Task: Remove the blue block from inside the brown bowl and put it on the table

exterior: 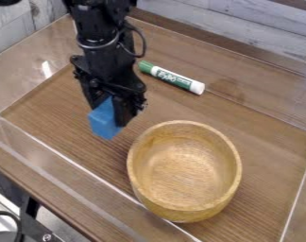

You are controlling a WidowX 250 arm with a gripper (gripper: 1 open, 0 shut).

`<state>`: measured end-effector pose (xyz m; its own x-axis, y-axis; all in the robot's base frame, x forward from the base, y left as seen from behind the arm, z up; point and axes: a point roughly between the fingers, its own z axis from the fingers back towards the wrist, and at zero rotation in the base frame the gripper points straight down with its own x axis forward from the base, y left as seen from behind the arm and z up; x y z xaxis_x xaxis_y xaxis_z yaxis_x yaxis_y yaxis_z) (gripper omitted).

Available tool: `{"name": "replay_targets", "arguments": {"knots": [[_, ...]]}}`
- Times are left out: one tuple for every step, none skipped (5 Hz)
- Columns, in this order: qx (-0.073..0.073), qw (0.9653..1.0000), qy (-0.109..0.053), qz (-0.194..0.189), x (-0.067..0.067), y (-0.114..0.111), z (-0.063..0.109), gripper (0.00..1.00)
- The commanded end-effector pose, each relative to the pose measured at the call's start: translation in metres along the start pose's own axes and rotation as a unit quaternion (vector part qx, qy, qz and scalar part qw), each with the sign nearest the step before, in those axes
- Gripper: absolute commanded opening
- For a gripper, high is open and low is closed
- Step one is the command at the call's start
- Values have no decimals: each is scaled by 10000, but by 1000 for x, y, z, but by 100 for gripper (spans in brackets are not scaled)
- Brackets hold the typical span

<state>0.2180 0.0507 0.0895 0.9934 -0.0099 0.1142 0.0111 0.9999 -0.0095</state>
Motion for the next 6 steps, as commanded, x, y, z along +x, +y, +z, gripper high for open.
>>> {"name": "replay_targets", "arguments": {"knots": [[66,9999,-105,47,3,6,2,0],[76,9999,-77,49,2,8,-2,0],[85,9999,-49,37,1,9,-6,0],[92,10000,-19,16,0,11,-10,0],[98,10000,14,-1,-1,12,-14,0],[100,9999,23,18,0,16,-14,100]]}}
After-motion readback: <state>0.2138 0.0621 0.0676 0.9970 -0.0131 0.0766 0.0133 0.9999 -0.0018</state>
